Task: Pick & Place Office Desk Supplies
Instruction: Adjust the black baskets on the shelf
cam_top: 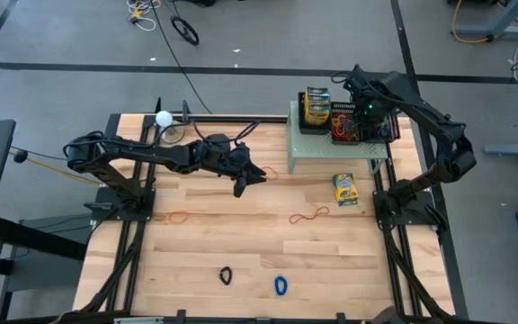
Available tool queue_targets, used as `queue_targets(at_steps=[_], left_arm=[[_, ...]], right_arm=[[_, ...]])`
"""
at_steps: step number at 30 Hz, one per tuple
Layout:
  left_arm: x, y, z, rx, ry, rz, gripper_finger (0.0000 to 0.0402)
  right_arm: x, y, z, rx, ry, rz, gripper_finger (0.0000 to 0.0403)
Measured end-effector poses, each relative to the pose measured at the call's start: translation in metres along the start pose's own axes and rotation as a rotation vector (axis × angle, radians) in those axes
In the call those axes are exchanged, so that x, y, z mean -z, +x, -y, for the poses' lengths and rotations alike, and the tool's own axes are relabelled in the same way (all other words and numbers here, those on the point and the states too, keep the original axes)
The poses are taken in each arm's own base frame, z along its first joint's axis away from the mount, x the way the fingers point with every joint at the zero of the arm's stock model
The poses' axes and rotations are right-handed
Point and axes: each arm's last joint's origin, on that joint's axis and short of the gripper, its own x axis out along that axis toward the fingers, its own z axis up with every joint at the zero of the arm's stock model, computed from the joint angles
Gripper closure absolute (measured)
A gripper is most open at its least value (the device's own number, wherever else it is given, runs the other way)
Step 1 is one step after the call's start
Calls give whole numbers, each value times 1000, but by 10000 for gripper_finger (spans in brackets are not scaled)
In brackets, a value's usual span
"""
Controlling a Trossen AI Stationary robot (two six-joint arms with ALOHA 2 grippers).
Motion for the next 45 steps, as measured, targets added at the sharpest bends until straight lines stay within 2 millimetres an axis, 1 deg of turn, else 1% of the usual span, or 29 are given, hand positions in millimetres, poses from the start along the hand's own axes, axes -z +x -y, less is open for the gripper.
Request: queue_targets(at_steps=[15,19,22,24,26,28,31,33,34,37,39,41,43,45], left_arm=[[0,0,0,12,0,-4,277],[0,0,0,11,-1,-6,277],[2,0,0,7,-4,-22,277],[2,-2,0,11,5,-38,278],[2,-2,2,9,27,-42,286],[3,-2,2,5,44,-45,307],[2,-2,2,8,69,-40,353],[6,-2,1,12,75,-20,386],[9,-3,0,16,65,-3,392],[22,-7,-3,19,20,49,394],[29,-11,-4,18,-15,86,394],[34,-14,-3,21,-36,111,394],[36,-16,-1,18,-39,115,395],[36,-17,1,12,-35,123,395]], right_arm=[[10,-14,6,-21,1,65,398],[17,-24,7,-32,3,137,398],[26,-39,3,-99,-67,236,398],[31,-50,-6,-184,-183,326,398],[36,-61,-19,-267,-314,429,396],[40,-69,-35,-328,-425,507,388],[43,-72,-58,-360,-571,550,359],[42,-70,-74,-362,-655,559,332],[40,-67,-81,-357,-697,553,319],[34,-58,-100,-339,-802,540,279],[30,-51,-109,-301,-866,521,259],[27,-44,-115,-213,-909,516,247],[23,-39,-119,-140,-949,511,242],[20,-35,-122,-119,-986,502,244]])
